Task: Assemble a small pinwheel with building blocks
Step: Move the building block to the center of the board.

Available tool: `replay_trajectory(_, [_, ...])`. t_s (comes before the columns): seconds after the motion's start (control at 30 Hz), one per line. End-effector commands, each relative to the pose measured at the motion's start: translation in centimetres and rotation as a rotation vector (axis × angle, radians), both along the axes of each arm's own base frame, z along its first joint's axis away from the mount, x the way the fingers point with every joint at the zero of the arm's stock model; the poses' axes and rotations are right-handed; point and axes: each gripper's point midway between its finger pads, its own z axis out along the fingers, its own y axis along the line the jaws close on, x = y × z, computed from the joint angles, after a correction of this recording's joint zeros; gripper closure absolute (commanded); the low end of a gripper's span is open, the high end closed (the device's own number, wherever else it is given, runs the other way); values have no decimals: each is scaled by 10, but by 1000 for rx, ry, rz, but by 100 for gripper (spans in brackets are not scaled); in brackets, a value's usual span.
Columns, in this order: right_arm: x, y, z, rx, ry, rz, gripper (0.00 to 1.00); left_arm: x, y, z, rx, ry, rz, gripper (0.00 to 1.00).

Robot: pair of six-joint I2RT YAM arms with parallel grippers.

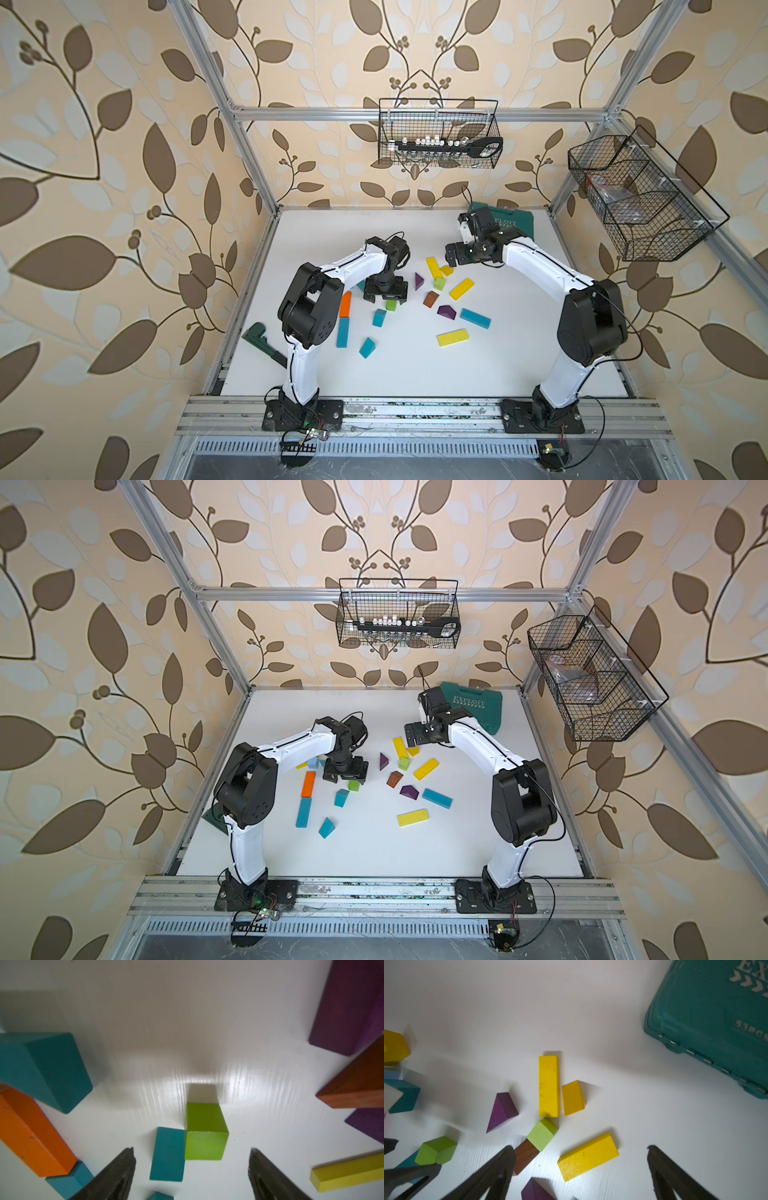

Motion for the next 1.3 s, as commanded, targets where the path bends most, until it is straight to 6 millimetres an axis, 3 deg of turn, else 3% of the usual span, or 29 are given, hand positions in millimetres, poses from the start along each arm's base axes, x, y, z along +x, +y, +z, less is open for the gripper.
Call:
replay_trajectory(0.0, [-22,0,-10,60,39,9,0,3,-9,-2,6,18,8,24])
replay_trajectory(0.37, [-55,-20,-19,120,40,-13,0,12,-10,-20,53,40,92,63])
replay_trajectory(0.6, [-60,-32,-23,167,36,-38,1,29,-14,-16,84,21,116,72])
replay_trajectory(0.93, [-61,-35,-27,211,39,-49,1,66,-28,-19,100,4,100,70])
replay_trajectory(1.03, [-62,-32,-25,230,39,-38,3,71,-28,-23,94,6,102,63])
replay_trajectory(1.13, [-63,-27,-21,257,37,-26,4,71,-26,-26,94,15,104,50])
replay_trajectory(1.27, [-66,-10,-11,340,25,-2,9,74,-26,-12,76,-7,101,37])
